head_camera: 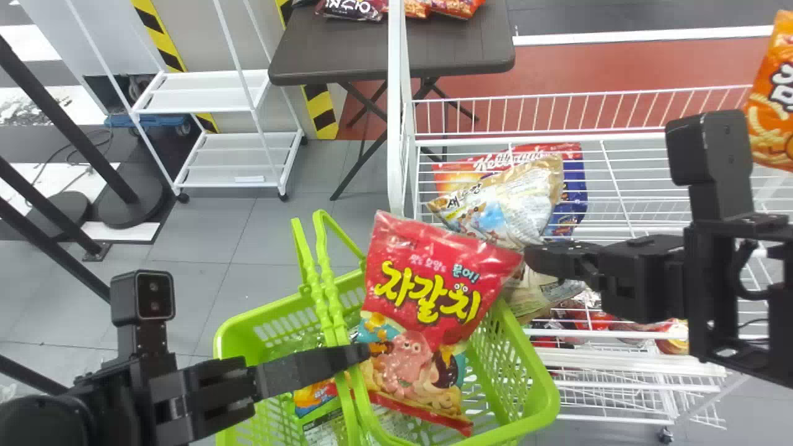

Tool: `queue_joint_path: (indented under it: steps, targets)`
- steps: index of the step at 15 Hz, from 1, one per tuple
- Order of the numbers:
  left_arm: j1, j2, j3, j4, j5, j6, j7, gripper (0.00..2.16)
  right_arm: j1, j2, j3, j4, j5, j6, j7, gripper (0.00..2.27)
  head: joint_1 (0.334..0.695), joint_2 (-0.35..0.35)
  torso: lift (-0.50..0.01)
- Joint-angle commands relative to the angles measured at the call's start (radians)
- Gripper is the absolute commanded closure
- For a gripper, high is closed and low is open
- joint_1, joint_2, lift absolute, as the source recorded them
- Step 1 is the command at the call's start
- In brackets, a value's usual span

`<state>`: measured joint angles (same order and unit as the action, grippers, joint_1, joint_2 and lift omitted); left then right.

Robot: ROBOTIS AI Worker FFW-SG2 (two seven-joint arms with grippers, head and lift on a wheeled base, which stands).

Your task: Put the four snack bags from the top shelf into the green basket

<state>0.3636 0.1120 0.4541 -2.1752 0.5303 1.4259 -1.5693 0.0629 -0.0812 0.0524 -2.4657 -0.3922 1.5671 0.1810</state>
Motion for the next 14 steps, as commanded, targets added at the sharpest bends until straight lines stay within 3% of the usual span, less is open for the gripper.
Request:
queue_joint_path:
  steps: [1, 7, 14]
  targets:
    - [0.000, 0.000, 0.006, 0.000, -0.003, 0.000, -0.011, 2.15, -0.002, -0.006, -0.026, -0.007, 0.006, 0.005, 0.000, 2.26, 0.695, 0.138, -0.003]
    - [0.000, -0.002, 0.020, 0.002, -0.006, 0.000, -0.011, 2.15, -0.003, -0.029, -0.135, -0.068, -0.039, 0.005, 0.012, 2.26, 0.695, 0.070, -0.003]
    - [0.000, -0.009, 0.005, -0.002, -0.015, 0.000, -0.011, 2.15, -0.043, 0.003, -0.115, -0.096, -0.099, 0.005, -0.005, 2.26, 0.695, 0.071, -0.003]
